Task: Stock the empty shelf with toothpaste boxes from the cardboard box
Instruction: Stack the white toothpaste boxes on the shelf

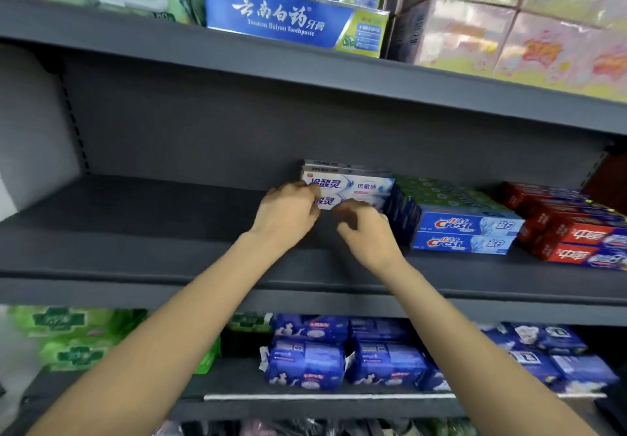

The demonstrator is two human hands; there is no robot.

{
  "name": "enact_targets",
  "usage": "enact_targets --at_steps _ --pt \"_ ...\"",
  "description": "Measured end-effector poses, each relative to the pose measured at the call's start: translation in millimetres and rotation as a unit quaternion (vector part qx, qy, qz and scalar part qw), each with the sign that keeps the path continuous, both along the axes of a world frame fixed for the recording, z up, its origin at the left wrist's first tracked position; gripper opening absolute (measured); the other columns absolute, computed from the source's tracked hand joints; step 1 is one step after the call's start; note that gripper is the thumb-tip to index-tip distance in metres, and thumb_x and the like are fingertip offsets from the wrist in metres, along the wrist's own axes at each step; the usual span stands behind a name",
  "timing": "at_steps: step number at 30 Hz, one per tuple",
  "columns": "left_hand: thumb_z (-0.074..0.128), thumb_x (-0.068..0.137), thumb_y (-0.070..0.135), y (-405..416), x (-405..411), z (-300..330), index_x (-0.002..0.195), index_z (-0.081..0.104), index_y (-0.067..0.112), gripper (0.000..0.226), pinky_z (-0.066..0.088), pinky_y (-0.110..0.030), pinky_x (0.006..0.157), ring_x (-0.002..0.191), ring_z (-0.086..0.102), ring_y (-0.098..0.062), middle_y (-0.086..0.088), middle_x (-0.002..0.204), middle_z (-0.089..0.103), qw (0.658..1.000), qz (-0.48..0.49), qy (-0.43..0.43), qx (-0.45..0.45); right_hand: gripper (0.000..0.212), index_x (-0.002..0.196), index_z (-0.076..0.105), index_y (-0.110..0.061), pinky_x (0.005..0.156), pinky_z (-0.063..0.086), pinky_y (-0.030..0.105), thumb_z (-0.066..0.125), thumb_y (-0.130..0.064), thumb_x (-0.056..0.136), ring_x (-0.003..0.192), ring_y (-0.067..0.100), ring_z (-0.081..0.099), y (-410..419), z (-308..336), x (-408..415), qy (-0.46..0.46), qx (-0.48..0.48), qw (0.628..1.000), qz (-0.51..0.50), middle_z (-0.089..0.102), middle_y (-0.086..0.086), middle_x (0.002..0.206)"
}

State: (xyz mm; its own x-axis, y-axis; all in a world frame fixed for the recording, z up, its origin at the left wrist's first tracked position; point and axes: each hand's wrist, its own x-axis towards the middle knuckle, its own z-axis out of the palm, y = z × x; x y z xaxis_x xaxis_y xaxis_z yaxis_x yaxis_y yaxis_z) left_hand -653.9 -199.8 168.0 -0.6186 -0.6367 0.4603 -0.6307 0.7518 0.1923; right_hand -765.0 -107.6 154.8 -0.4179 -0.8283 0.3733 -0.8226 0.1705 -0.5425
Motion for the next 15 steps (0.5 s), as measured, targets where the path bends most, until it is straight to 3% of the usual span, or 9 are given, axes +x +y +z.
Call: enact_targets --at_steps 5,10,15 --pt "0.045 0.095 0.026 63.3 71.3 -11.5 0.112 0.059 0.02 0.023 0.048 -0.034 0.073 0.098 0.062 -0.023 0.0 0.109 0.066 1.0 0.007 0.015 0.01 0.019 0.101 0.065 -0.014 0.086 0.048 0.031 0.054 -0.009 0.087 0.094 0.02 0.062 50.4 -7.4 62.9 0.0 0.001 0.999 0.055 0.068 0.006 0.104" --pt "0.047 0.093 0.029 133.9 161.8 -32.2 0.107 0.061 0.023 0.02 0.049 -0.037 0.077 0.1 0.062 -0.027 0.0 0.103 0.07 0.995 0.069 0.032 0.062 0.015 0.094 0.064 -0.012 0.075 0.049 0.037 0.051 -0.011 0.086 0.083 0.027 0.059 101.8 -29.9 146.3 -0.005 0.046 0.994 0.098 0.069 0.01 0.092" --pt "0.047 0.094 0.031 176.2 250.6 -65.1 0.107 0.061 0.022 0.021 0.049 -0.036 0.072 0.098 0.063 -0.029 -0.002 0.1 0.071 0.987 0.128 -0.005 0.093 0.017 0.094 0.066 -0.013 0.078 0.049 0.039 0.051 -0.011 0.085 0.089 0.032 0.062 139.2 -59.1 229.2 -0.026 0.105 0.983 0.151 0.07 0.012 0.093"
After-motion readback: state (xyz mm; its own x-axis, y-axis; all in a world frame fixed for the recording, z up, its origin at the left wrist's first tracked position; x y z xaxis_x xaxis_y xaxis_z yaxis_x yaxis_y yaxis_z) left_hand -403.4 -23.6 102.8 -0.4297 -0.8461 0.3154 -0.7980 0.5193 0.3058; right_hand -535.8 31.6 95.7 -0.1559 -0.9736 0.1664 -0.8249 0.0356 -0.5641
